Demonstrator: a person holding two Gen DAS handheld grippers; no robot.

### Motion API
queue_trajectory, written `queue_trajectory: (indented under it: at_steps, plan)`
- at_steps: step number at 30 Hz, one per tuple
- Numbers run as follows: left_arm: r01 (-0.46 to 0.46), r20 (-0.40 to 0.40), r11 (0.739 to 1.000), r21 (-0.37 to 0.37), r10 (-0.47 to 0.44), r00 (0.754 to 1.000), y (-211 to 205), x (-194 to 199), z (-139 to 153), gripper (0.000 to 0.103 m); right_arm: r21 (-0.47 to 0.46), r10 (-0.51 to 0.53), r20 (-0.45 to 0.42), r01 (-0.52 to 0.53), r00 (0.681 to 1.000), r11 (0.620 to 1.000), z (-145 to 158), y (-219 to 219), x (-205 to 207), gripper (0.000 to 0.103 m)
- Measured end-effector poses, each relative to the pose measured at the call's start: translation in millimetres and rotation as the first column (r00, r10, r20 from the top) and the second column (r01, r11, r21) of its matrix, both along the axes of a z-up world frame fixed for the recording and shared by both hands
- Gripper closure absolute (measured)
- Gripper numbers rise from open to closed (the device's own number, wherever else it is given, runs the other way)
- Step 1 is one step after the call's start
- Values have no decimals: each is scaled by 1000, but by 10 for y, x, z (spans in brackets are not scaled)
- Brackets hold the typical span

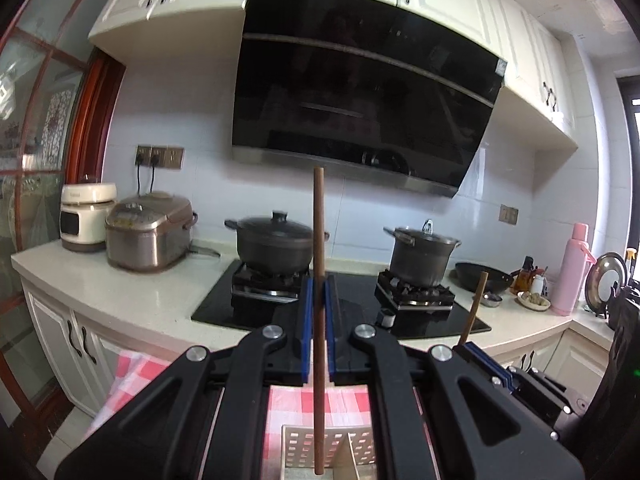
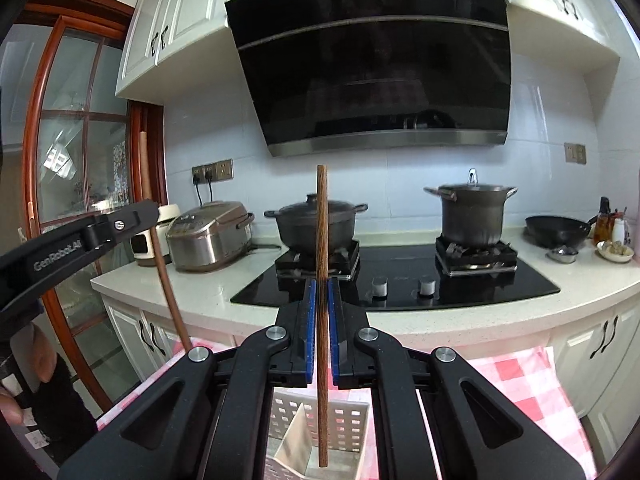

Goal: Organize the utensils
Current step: 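Lower the chopstick into the white caddy and open the right gripper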

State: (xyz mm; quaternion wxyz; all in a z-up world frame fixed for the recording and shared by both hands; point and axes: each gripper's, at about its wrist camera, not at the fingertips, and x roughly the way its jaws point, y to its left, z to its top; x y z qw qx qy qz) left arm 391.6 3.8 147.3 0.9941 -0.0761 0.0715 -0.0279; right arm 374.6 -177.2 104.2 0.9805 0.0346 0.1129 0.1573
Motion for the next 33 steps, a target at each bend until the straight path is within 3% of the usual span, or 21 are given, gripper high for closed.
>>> queue_trajectory:
  at_steps: [9, 13, 19, 28, 30, 33]
  plan:
    - [43, -213, 996, -73, -58, 975, 110, 452, -706, 97, 8, 41, -163, -40, 986, 999, -473, 59, 246, 97]
    - [49, -292, 997, -66, -66, 954, 112, 605, -986, 97, -9, 26, -166, -28, 986, 1000, -539, 81, 261, 97]
    - [47, -329, 996, -71, -68, 942, 139, 671, -1200, 97, 4, -5, -174, 6, 985, 1000, -567, 37, 338, 97]
    - [48, -336, 997, -58, -65, 939, 127, 600, -1212, 96, -8, 23, -230, -25, 973, 1000, -632, 89, 374, 97]
    - [34, -330, 997, -72, -56, 942, 159, 576, -1193, 90, -32, 8, -223, -15, 975, 999, -626, 118, 366, 94]
    - [15, -314, 997, -78, -39, 949, 212, 507, -1148, 69, -25, 1, -218, -6, 976, 1000, -601, 87, 339, 79]
